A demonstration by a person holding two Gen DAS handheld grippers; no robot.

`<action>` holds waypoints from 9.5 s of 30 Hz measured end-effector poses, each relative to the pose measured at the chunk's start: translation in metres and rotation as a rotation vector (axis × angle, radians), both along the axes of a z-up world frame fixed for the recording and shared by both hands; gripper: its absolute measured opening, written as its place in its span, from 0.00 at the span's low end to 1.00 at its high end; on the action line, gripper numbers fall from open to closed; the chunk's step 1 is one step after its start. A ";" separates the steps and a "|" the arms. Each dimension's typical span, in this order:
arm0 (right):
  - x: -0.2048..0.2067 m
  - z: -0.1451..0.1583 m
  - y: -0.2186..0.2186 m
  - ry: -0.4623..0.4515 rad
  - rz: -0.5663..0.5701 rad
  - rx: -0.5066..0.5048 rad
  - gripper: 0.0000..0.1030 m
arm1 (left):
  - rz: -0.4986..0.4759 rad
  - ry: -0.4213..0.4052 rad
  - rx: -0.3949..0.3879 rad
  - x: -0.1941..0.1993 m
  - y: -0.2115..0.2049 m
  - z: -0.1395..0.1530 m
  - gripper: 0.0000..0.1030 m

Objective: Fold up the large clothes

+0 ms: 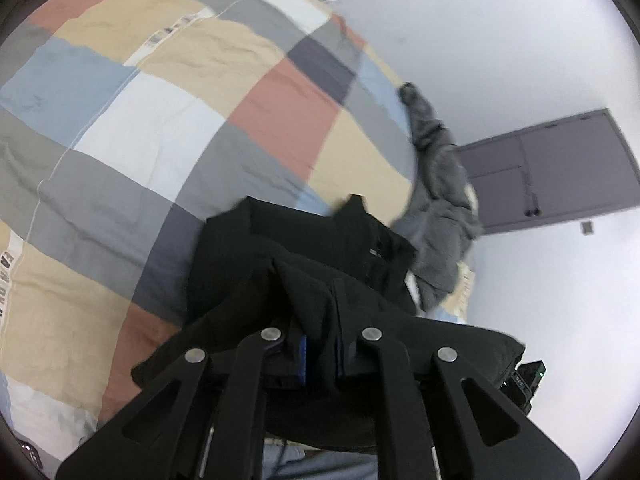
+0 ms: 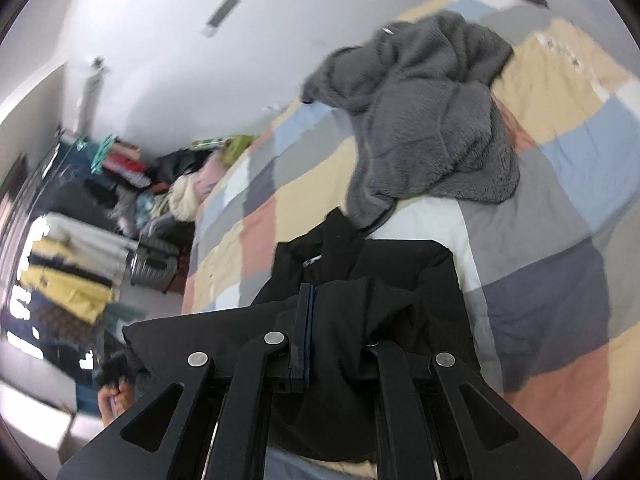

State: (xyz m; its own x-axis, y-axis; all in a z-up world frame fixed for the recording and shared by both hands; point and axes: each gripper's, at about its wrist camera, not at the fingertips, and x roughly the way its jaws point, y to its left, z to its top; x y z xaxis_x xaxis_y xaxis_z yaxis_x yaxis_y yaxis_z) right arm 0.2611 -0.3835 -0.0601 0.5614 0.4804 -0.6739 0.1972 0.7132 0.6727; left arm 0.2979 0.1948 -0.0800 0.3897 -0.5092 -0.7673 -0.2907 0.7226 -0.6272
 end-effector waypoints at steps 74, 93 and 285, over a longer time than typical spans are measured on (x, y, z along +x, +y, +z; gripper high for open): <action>-0.021 -0.050 0.099 -0.260 0.185 -0.413 0.87 | -0.209 -0.381 0.510 -0.008 -0.089 -0.048 0.88; 0.006 -0.112 0.033 -0.130 0.106 -0.185 0.88 | -0.113 -0.201 0.163 0.008 -0.033 -0.122 0.81; -0.311 0.071 0.246 -0.590 0.000 -0.699 1.00 | -0.142 -0.734 0.659 -0.317 -0.178 0.075 1.00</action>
State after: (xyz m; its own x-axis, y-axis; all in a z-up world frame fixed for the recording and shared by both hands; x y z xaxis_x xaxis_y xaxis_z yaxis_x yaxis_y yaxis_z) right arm -0.0494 -0.1376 0.0111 0.9069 0.0707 -0.4154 -0.0413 0.9960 0.0793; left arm -0.0194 0.0165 -0.0049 0.8496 -0.1471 -0.5066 0.1248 0.9891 -0.0780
